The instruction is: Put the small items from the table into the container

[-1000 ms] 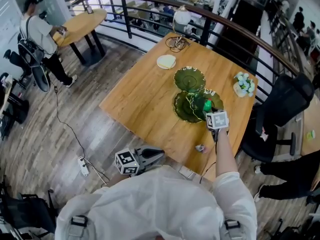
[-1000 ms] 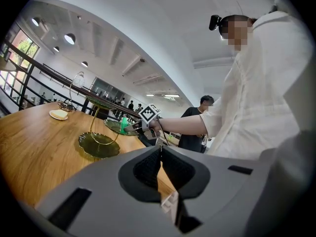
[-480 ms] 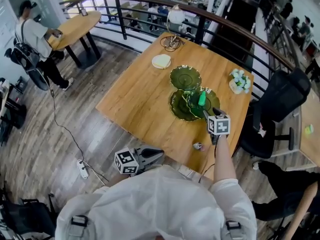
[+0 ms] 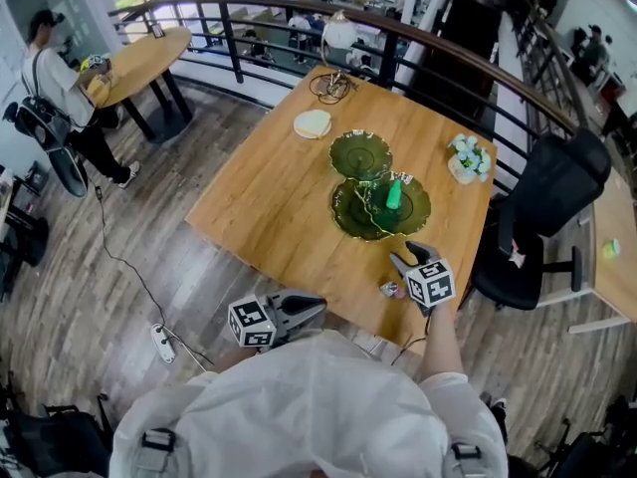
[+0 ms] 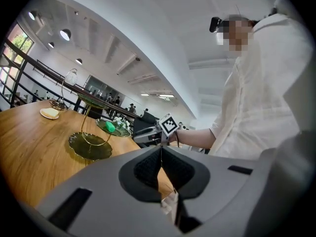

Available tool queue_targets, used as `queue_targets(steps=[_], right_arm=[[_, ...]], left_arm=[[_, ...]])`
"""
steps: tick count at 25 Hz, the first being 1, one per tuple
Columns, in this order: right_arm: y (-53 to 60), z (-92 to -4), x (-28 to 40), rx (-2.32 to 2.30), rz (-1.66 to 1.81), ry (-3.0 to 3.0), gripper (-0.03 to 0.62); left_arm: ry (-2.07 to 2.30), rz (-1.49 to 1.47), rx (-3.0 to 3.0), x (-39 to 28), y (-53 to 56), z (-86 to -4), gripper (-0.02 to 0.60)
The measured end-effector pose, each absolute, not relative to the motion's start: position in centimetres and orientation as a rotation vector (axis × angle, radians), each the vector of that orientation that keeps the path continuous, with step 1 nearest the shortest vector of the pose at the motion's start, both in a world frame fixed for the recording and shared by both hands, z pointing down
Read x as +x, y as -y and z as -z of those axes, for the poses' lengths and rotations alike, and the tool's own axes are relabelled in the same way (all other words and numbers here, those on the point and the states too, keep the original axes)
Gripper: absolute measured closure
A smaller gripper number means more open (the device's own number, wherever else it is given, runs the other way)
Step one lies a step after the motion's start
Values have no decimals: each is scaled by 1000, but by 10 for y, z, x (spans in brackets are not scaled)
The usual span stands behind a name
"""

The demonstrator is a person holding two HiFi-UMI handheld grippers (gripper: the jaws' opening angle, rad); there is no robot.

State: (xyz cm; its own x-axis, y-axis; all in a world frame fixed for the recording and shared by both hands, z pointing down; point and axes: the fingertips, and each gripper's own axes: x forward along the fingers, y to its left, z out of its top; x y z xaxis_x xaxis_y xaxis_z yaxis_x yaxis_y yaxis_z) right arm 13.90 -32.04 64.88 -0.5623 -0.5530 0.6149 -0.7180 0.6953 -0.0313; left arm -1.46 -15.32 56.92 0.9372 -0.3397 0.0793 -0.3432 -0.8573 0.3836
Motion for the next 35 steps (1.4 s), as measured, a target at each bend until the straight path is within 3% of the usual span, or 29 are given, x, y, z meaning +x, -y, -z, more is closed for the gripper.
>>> queue_targets(steps=[9,35], right_arm=[[240,-773,151,568,-287,1936,395],[244,-826,151,458,-206,1756,398]], left_arm=[[451,-23,2700,-10,149,-570,574],[489,-20,2683,-20,150,-571,574]])
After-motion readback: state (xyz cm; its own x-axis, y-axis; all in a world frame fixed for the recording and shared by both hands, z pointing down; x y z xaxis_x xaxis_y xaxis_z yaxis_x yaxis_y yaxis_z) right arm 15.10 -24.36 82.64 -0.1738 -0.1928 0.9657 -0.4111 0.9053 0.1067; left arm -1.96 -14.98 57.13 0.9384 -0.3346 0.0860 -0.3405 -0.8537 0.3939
